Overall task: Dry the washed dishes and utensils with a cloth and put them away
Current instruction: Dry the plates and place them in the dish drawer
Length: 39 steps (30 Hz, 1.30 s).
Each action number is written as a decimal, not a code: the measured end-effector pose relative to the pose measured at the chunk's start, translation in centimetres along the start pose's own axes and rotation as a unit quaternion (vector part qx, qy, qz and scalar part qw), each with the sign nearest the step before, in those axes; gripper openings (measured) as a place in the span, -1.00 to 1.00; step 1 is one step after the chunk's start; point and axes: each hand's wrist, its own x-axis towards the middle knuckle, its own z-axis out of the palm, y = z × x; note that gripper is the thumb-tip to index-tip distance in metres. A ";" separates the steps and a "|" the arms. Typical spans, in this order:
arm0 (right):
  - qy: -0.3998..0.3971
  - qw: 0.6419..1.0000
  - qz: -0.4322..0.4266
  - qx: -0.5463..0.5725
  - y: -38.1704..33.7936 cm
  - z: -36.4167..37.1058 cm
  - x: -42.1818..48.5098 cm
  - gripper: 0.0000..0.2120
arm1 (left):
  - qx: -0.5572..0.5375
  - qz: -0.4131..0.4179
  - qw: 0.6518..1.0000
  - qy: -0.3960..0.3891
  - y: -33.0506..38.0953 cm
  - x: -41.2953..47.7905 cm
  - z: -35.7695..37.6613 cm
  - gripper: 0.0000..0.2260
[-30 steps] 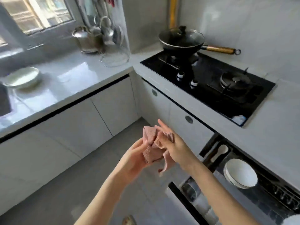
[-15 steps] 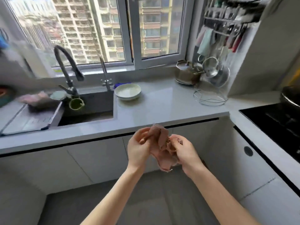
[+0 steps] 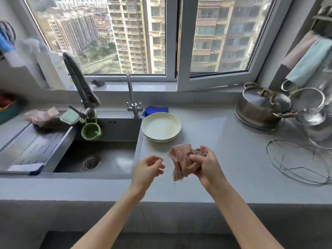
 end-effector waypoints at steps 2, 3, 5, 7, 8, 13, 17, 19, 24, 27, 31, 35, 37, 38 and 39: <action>0.011 0.999 0.001 -0.033 -1.7 0.1 3.5 -0.45 | 0.016 -0.086 0.994 0.066 -1.2 5.9 -0.3 -0.88; 0.015 0.999 0.006 -0.042 -2.4 0.1 5.2 -0.45 | 0.017 -0.116 0.989 0.091 -1.7 8.6 -0.4 -0.85; 0.023 0.998 0.019 -0.051 -3.4 0.2 8.4 -0.44 | 0.052 -0.148 0.978 0.142 -2.8 13.5 -0.3 -0.78; 0.029 0.997 0.030 -0.060 -3.7 0.3 11.0 -0.43 | 0.106 -0.157 0.965 0.183 -3.6 17.7 -0.3 -0.69; 0.031 0.997 0.035 -0.064 -3.8 0.4 12.1 -0.42 | 0.131 -0.162 0.959 0.190 -3.9 19.5 -0.3 -0.67; 0.042 0.996 0.040 -0.070 -4.3 0.8 16.4 -0.41 | 0.206 -0.211 0.946 0.132 -4.0 25.0 0.0 -0.64; 0.058 0.996 0.050 -0.048 -4.4 1.0 18.4 -0.41 | 0.283 -0.228 0.923 0.129 -4.0 26.3 -0.5 -0.73; 0.070 0.995 0.057 -0.035 -4.3 1.3 19.0 -0.41 | 0.286 -0.232 0.923 0.114 -3.9 26.6 -0.6 -0.80; 0.099 0.994 0.055 -0.010 -3.8 2.4 19.6 -0.41 | 0.283 -0.233 0.925 0.095 -4.0 27.1 -0.9 -0.92; 0.112 0.993 0.049 -0.006 -3.8 3.0 19.7 -0.41 | 0.275 -0.235 0.928 0.095 -3.8 27.2 -1.6 -0.90; 0.127 0.991 0.036 0.005 -4.0 3.5 19.8 -0.41 | 0.164 -0.220 0.955 0.109 -2.5 28.1 -3.1 -0.90; 0.135 0.991 0.021 0.015 -4.2 4.1 19.6 -0.41 | 0.021 -0.220 0.971 0.087 -0.3 29.3 -4.1 -0.85; 0.137 0.990 0.013 0.019 -4.3 4.4 19.6 -0.42 | -0.014 -0.223 0.972 0.076 0.6 29.6 -4.3 -0.83; 0.137 0.990 0.009 0.019 -4.3 4.5 19.6 -0.42 | -0.021 -0.219 0.973 0.075 0.9 29.9 -4.4 -0.82; 0.137 0.990 0.005 0.018 -4.4 4.6 19.6 -0.42 | -0.018 -0.213 0.974 0.075 1.0 30.1 -4.4 -0.81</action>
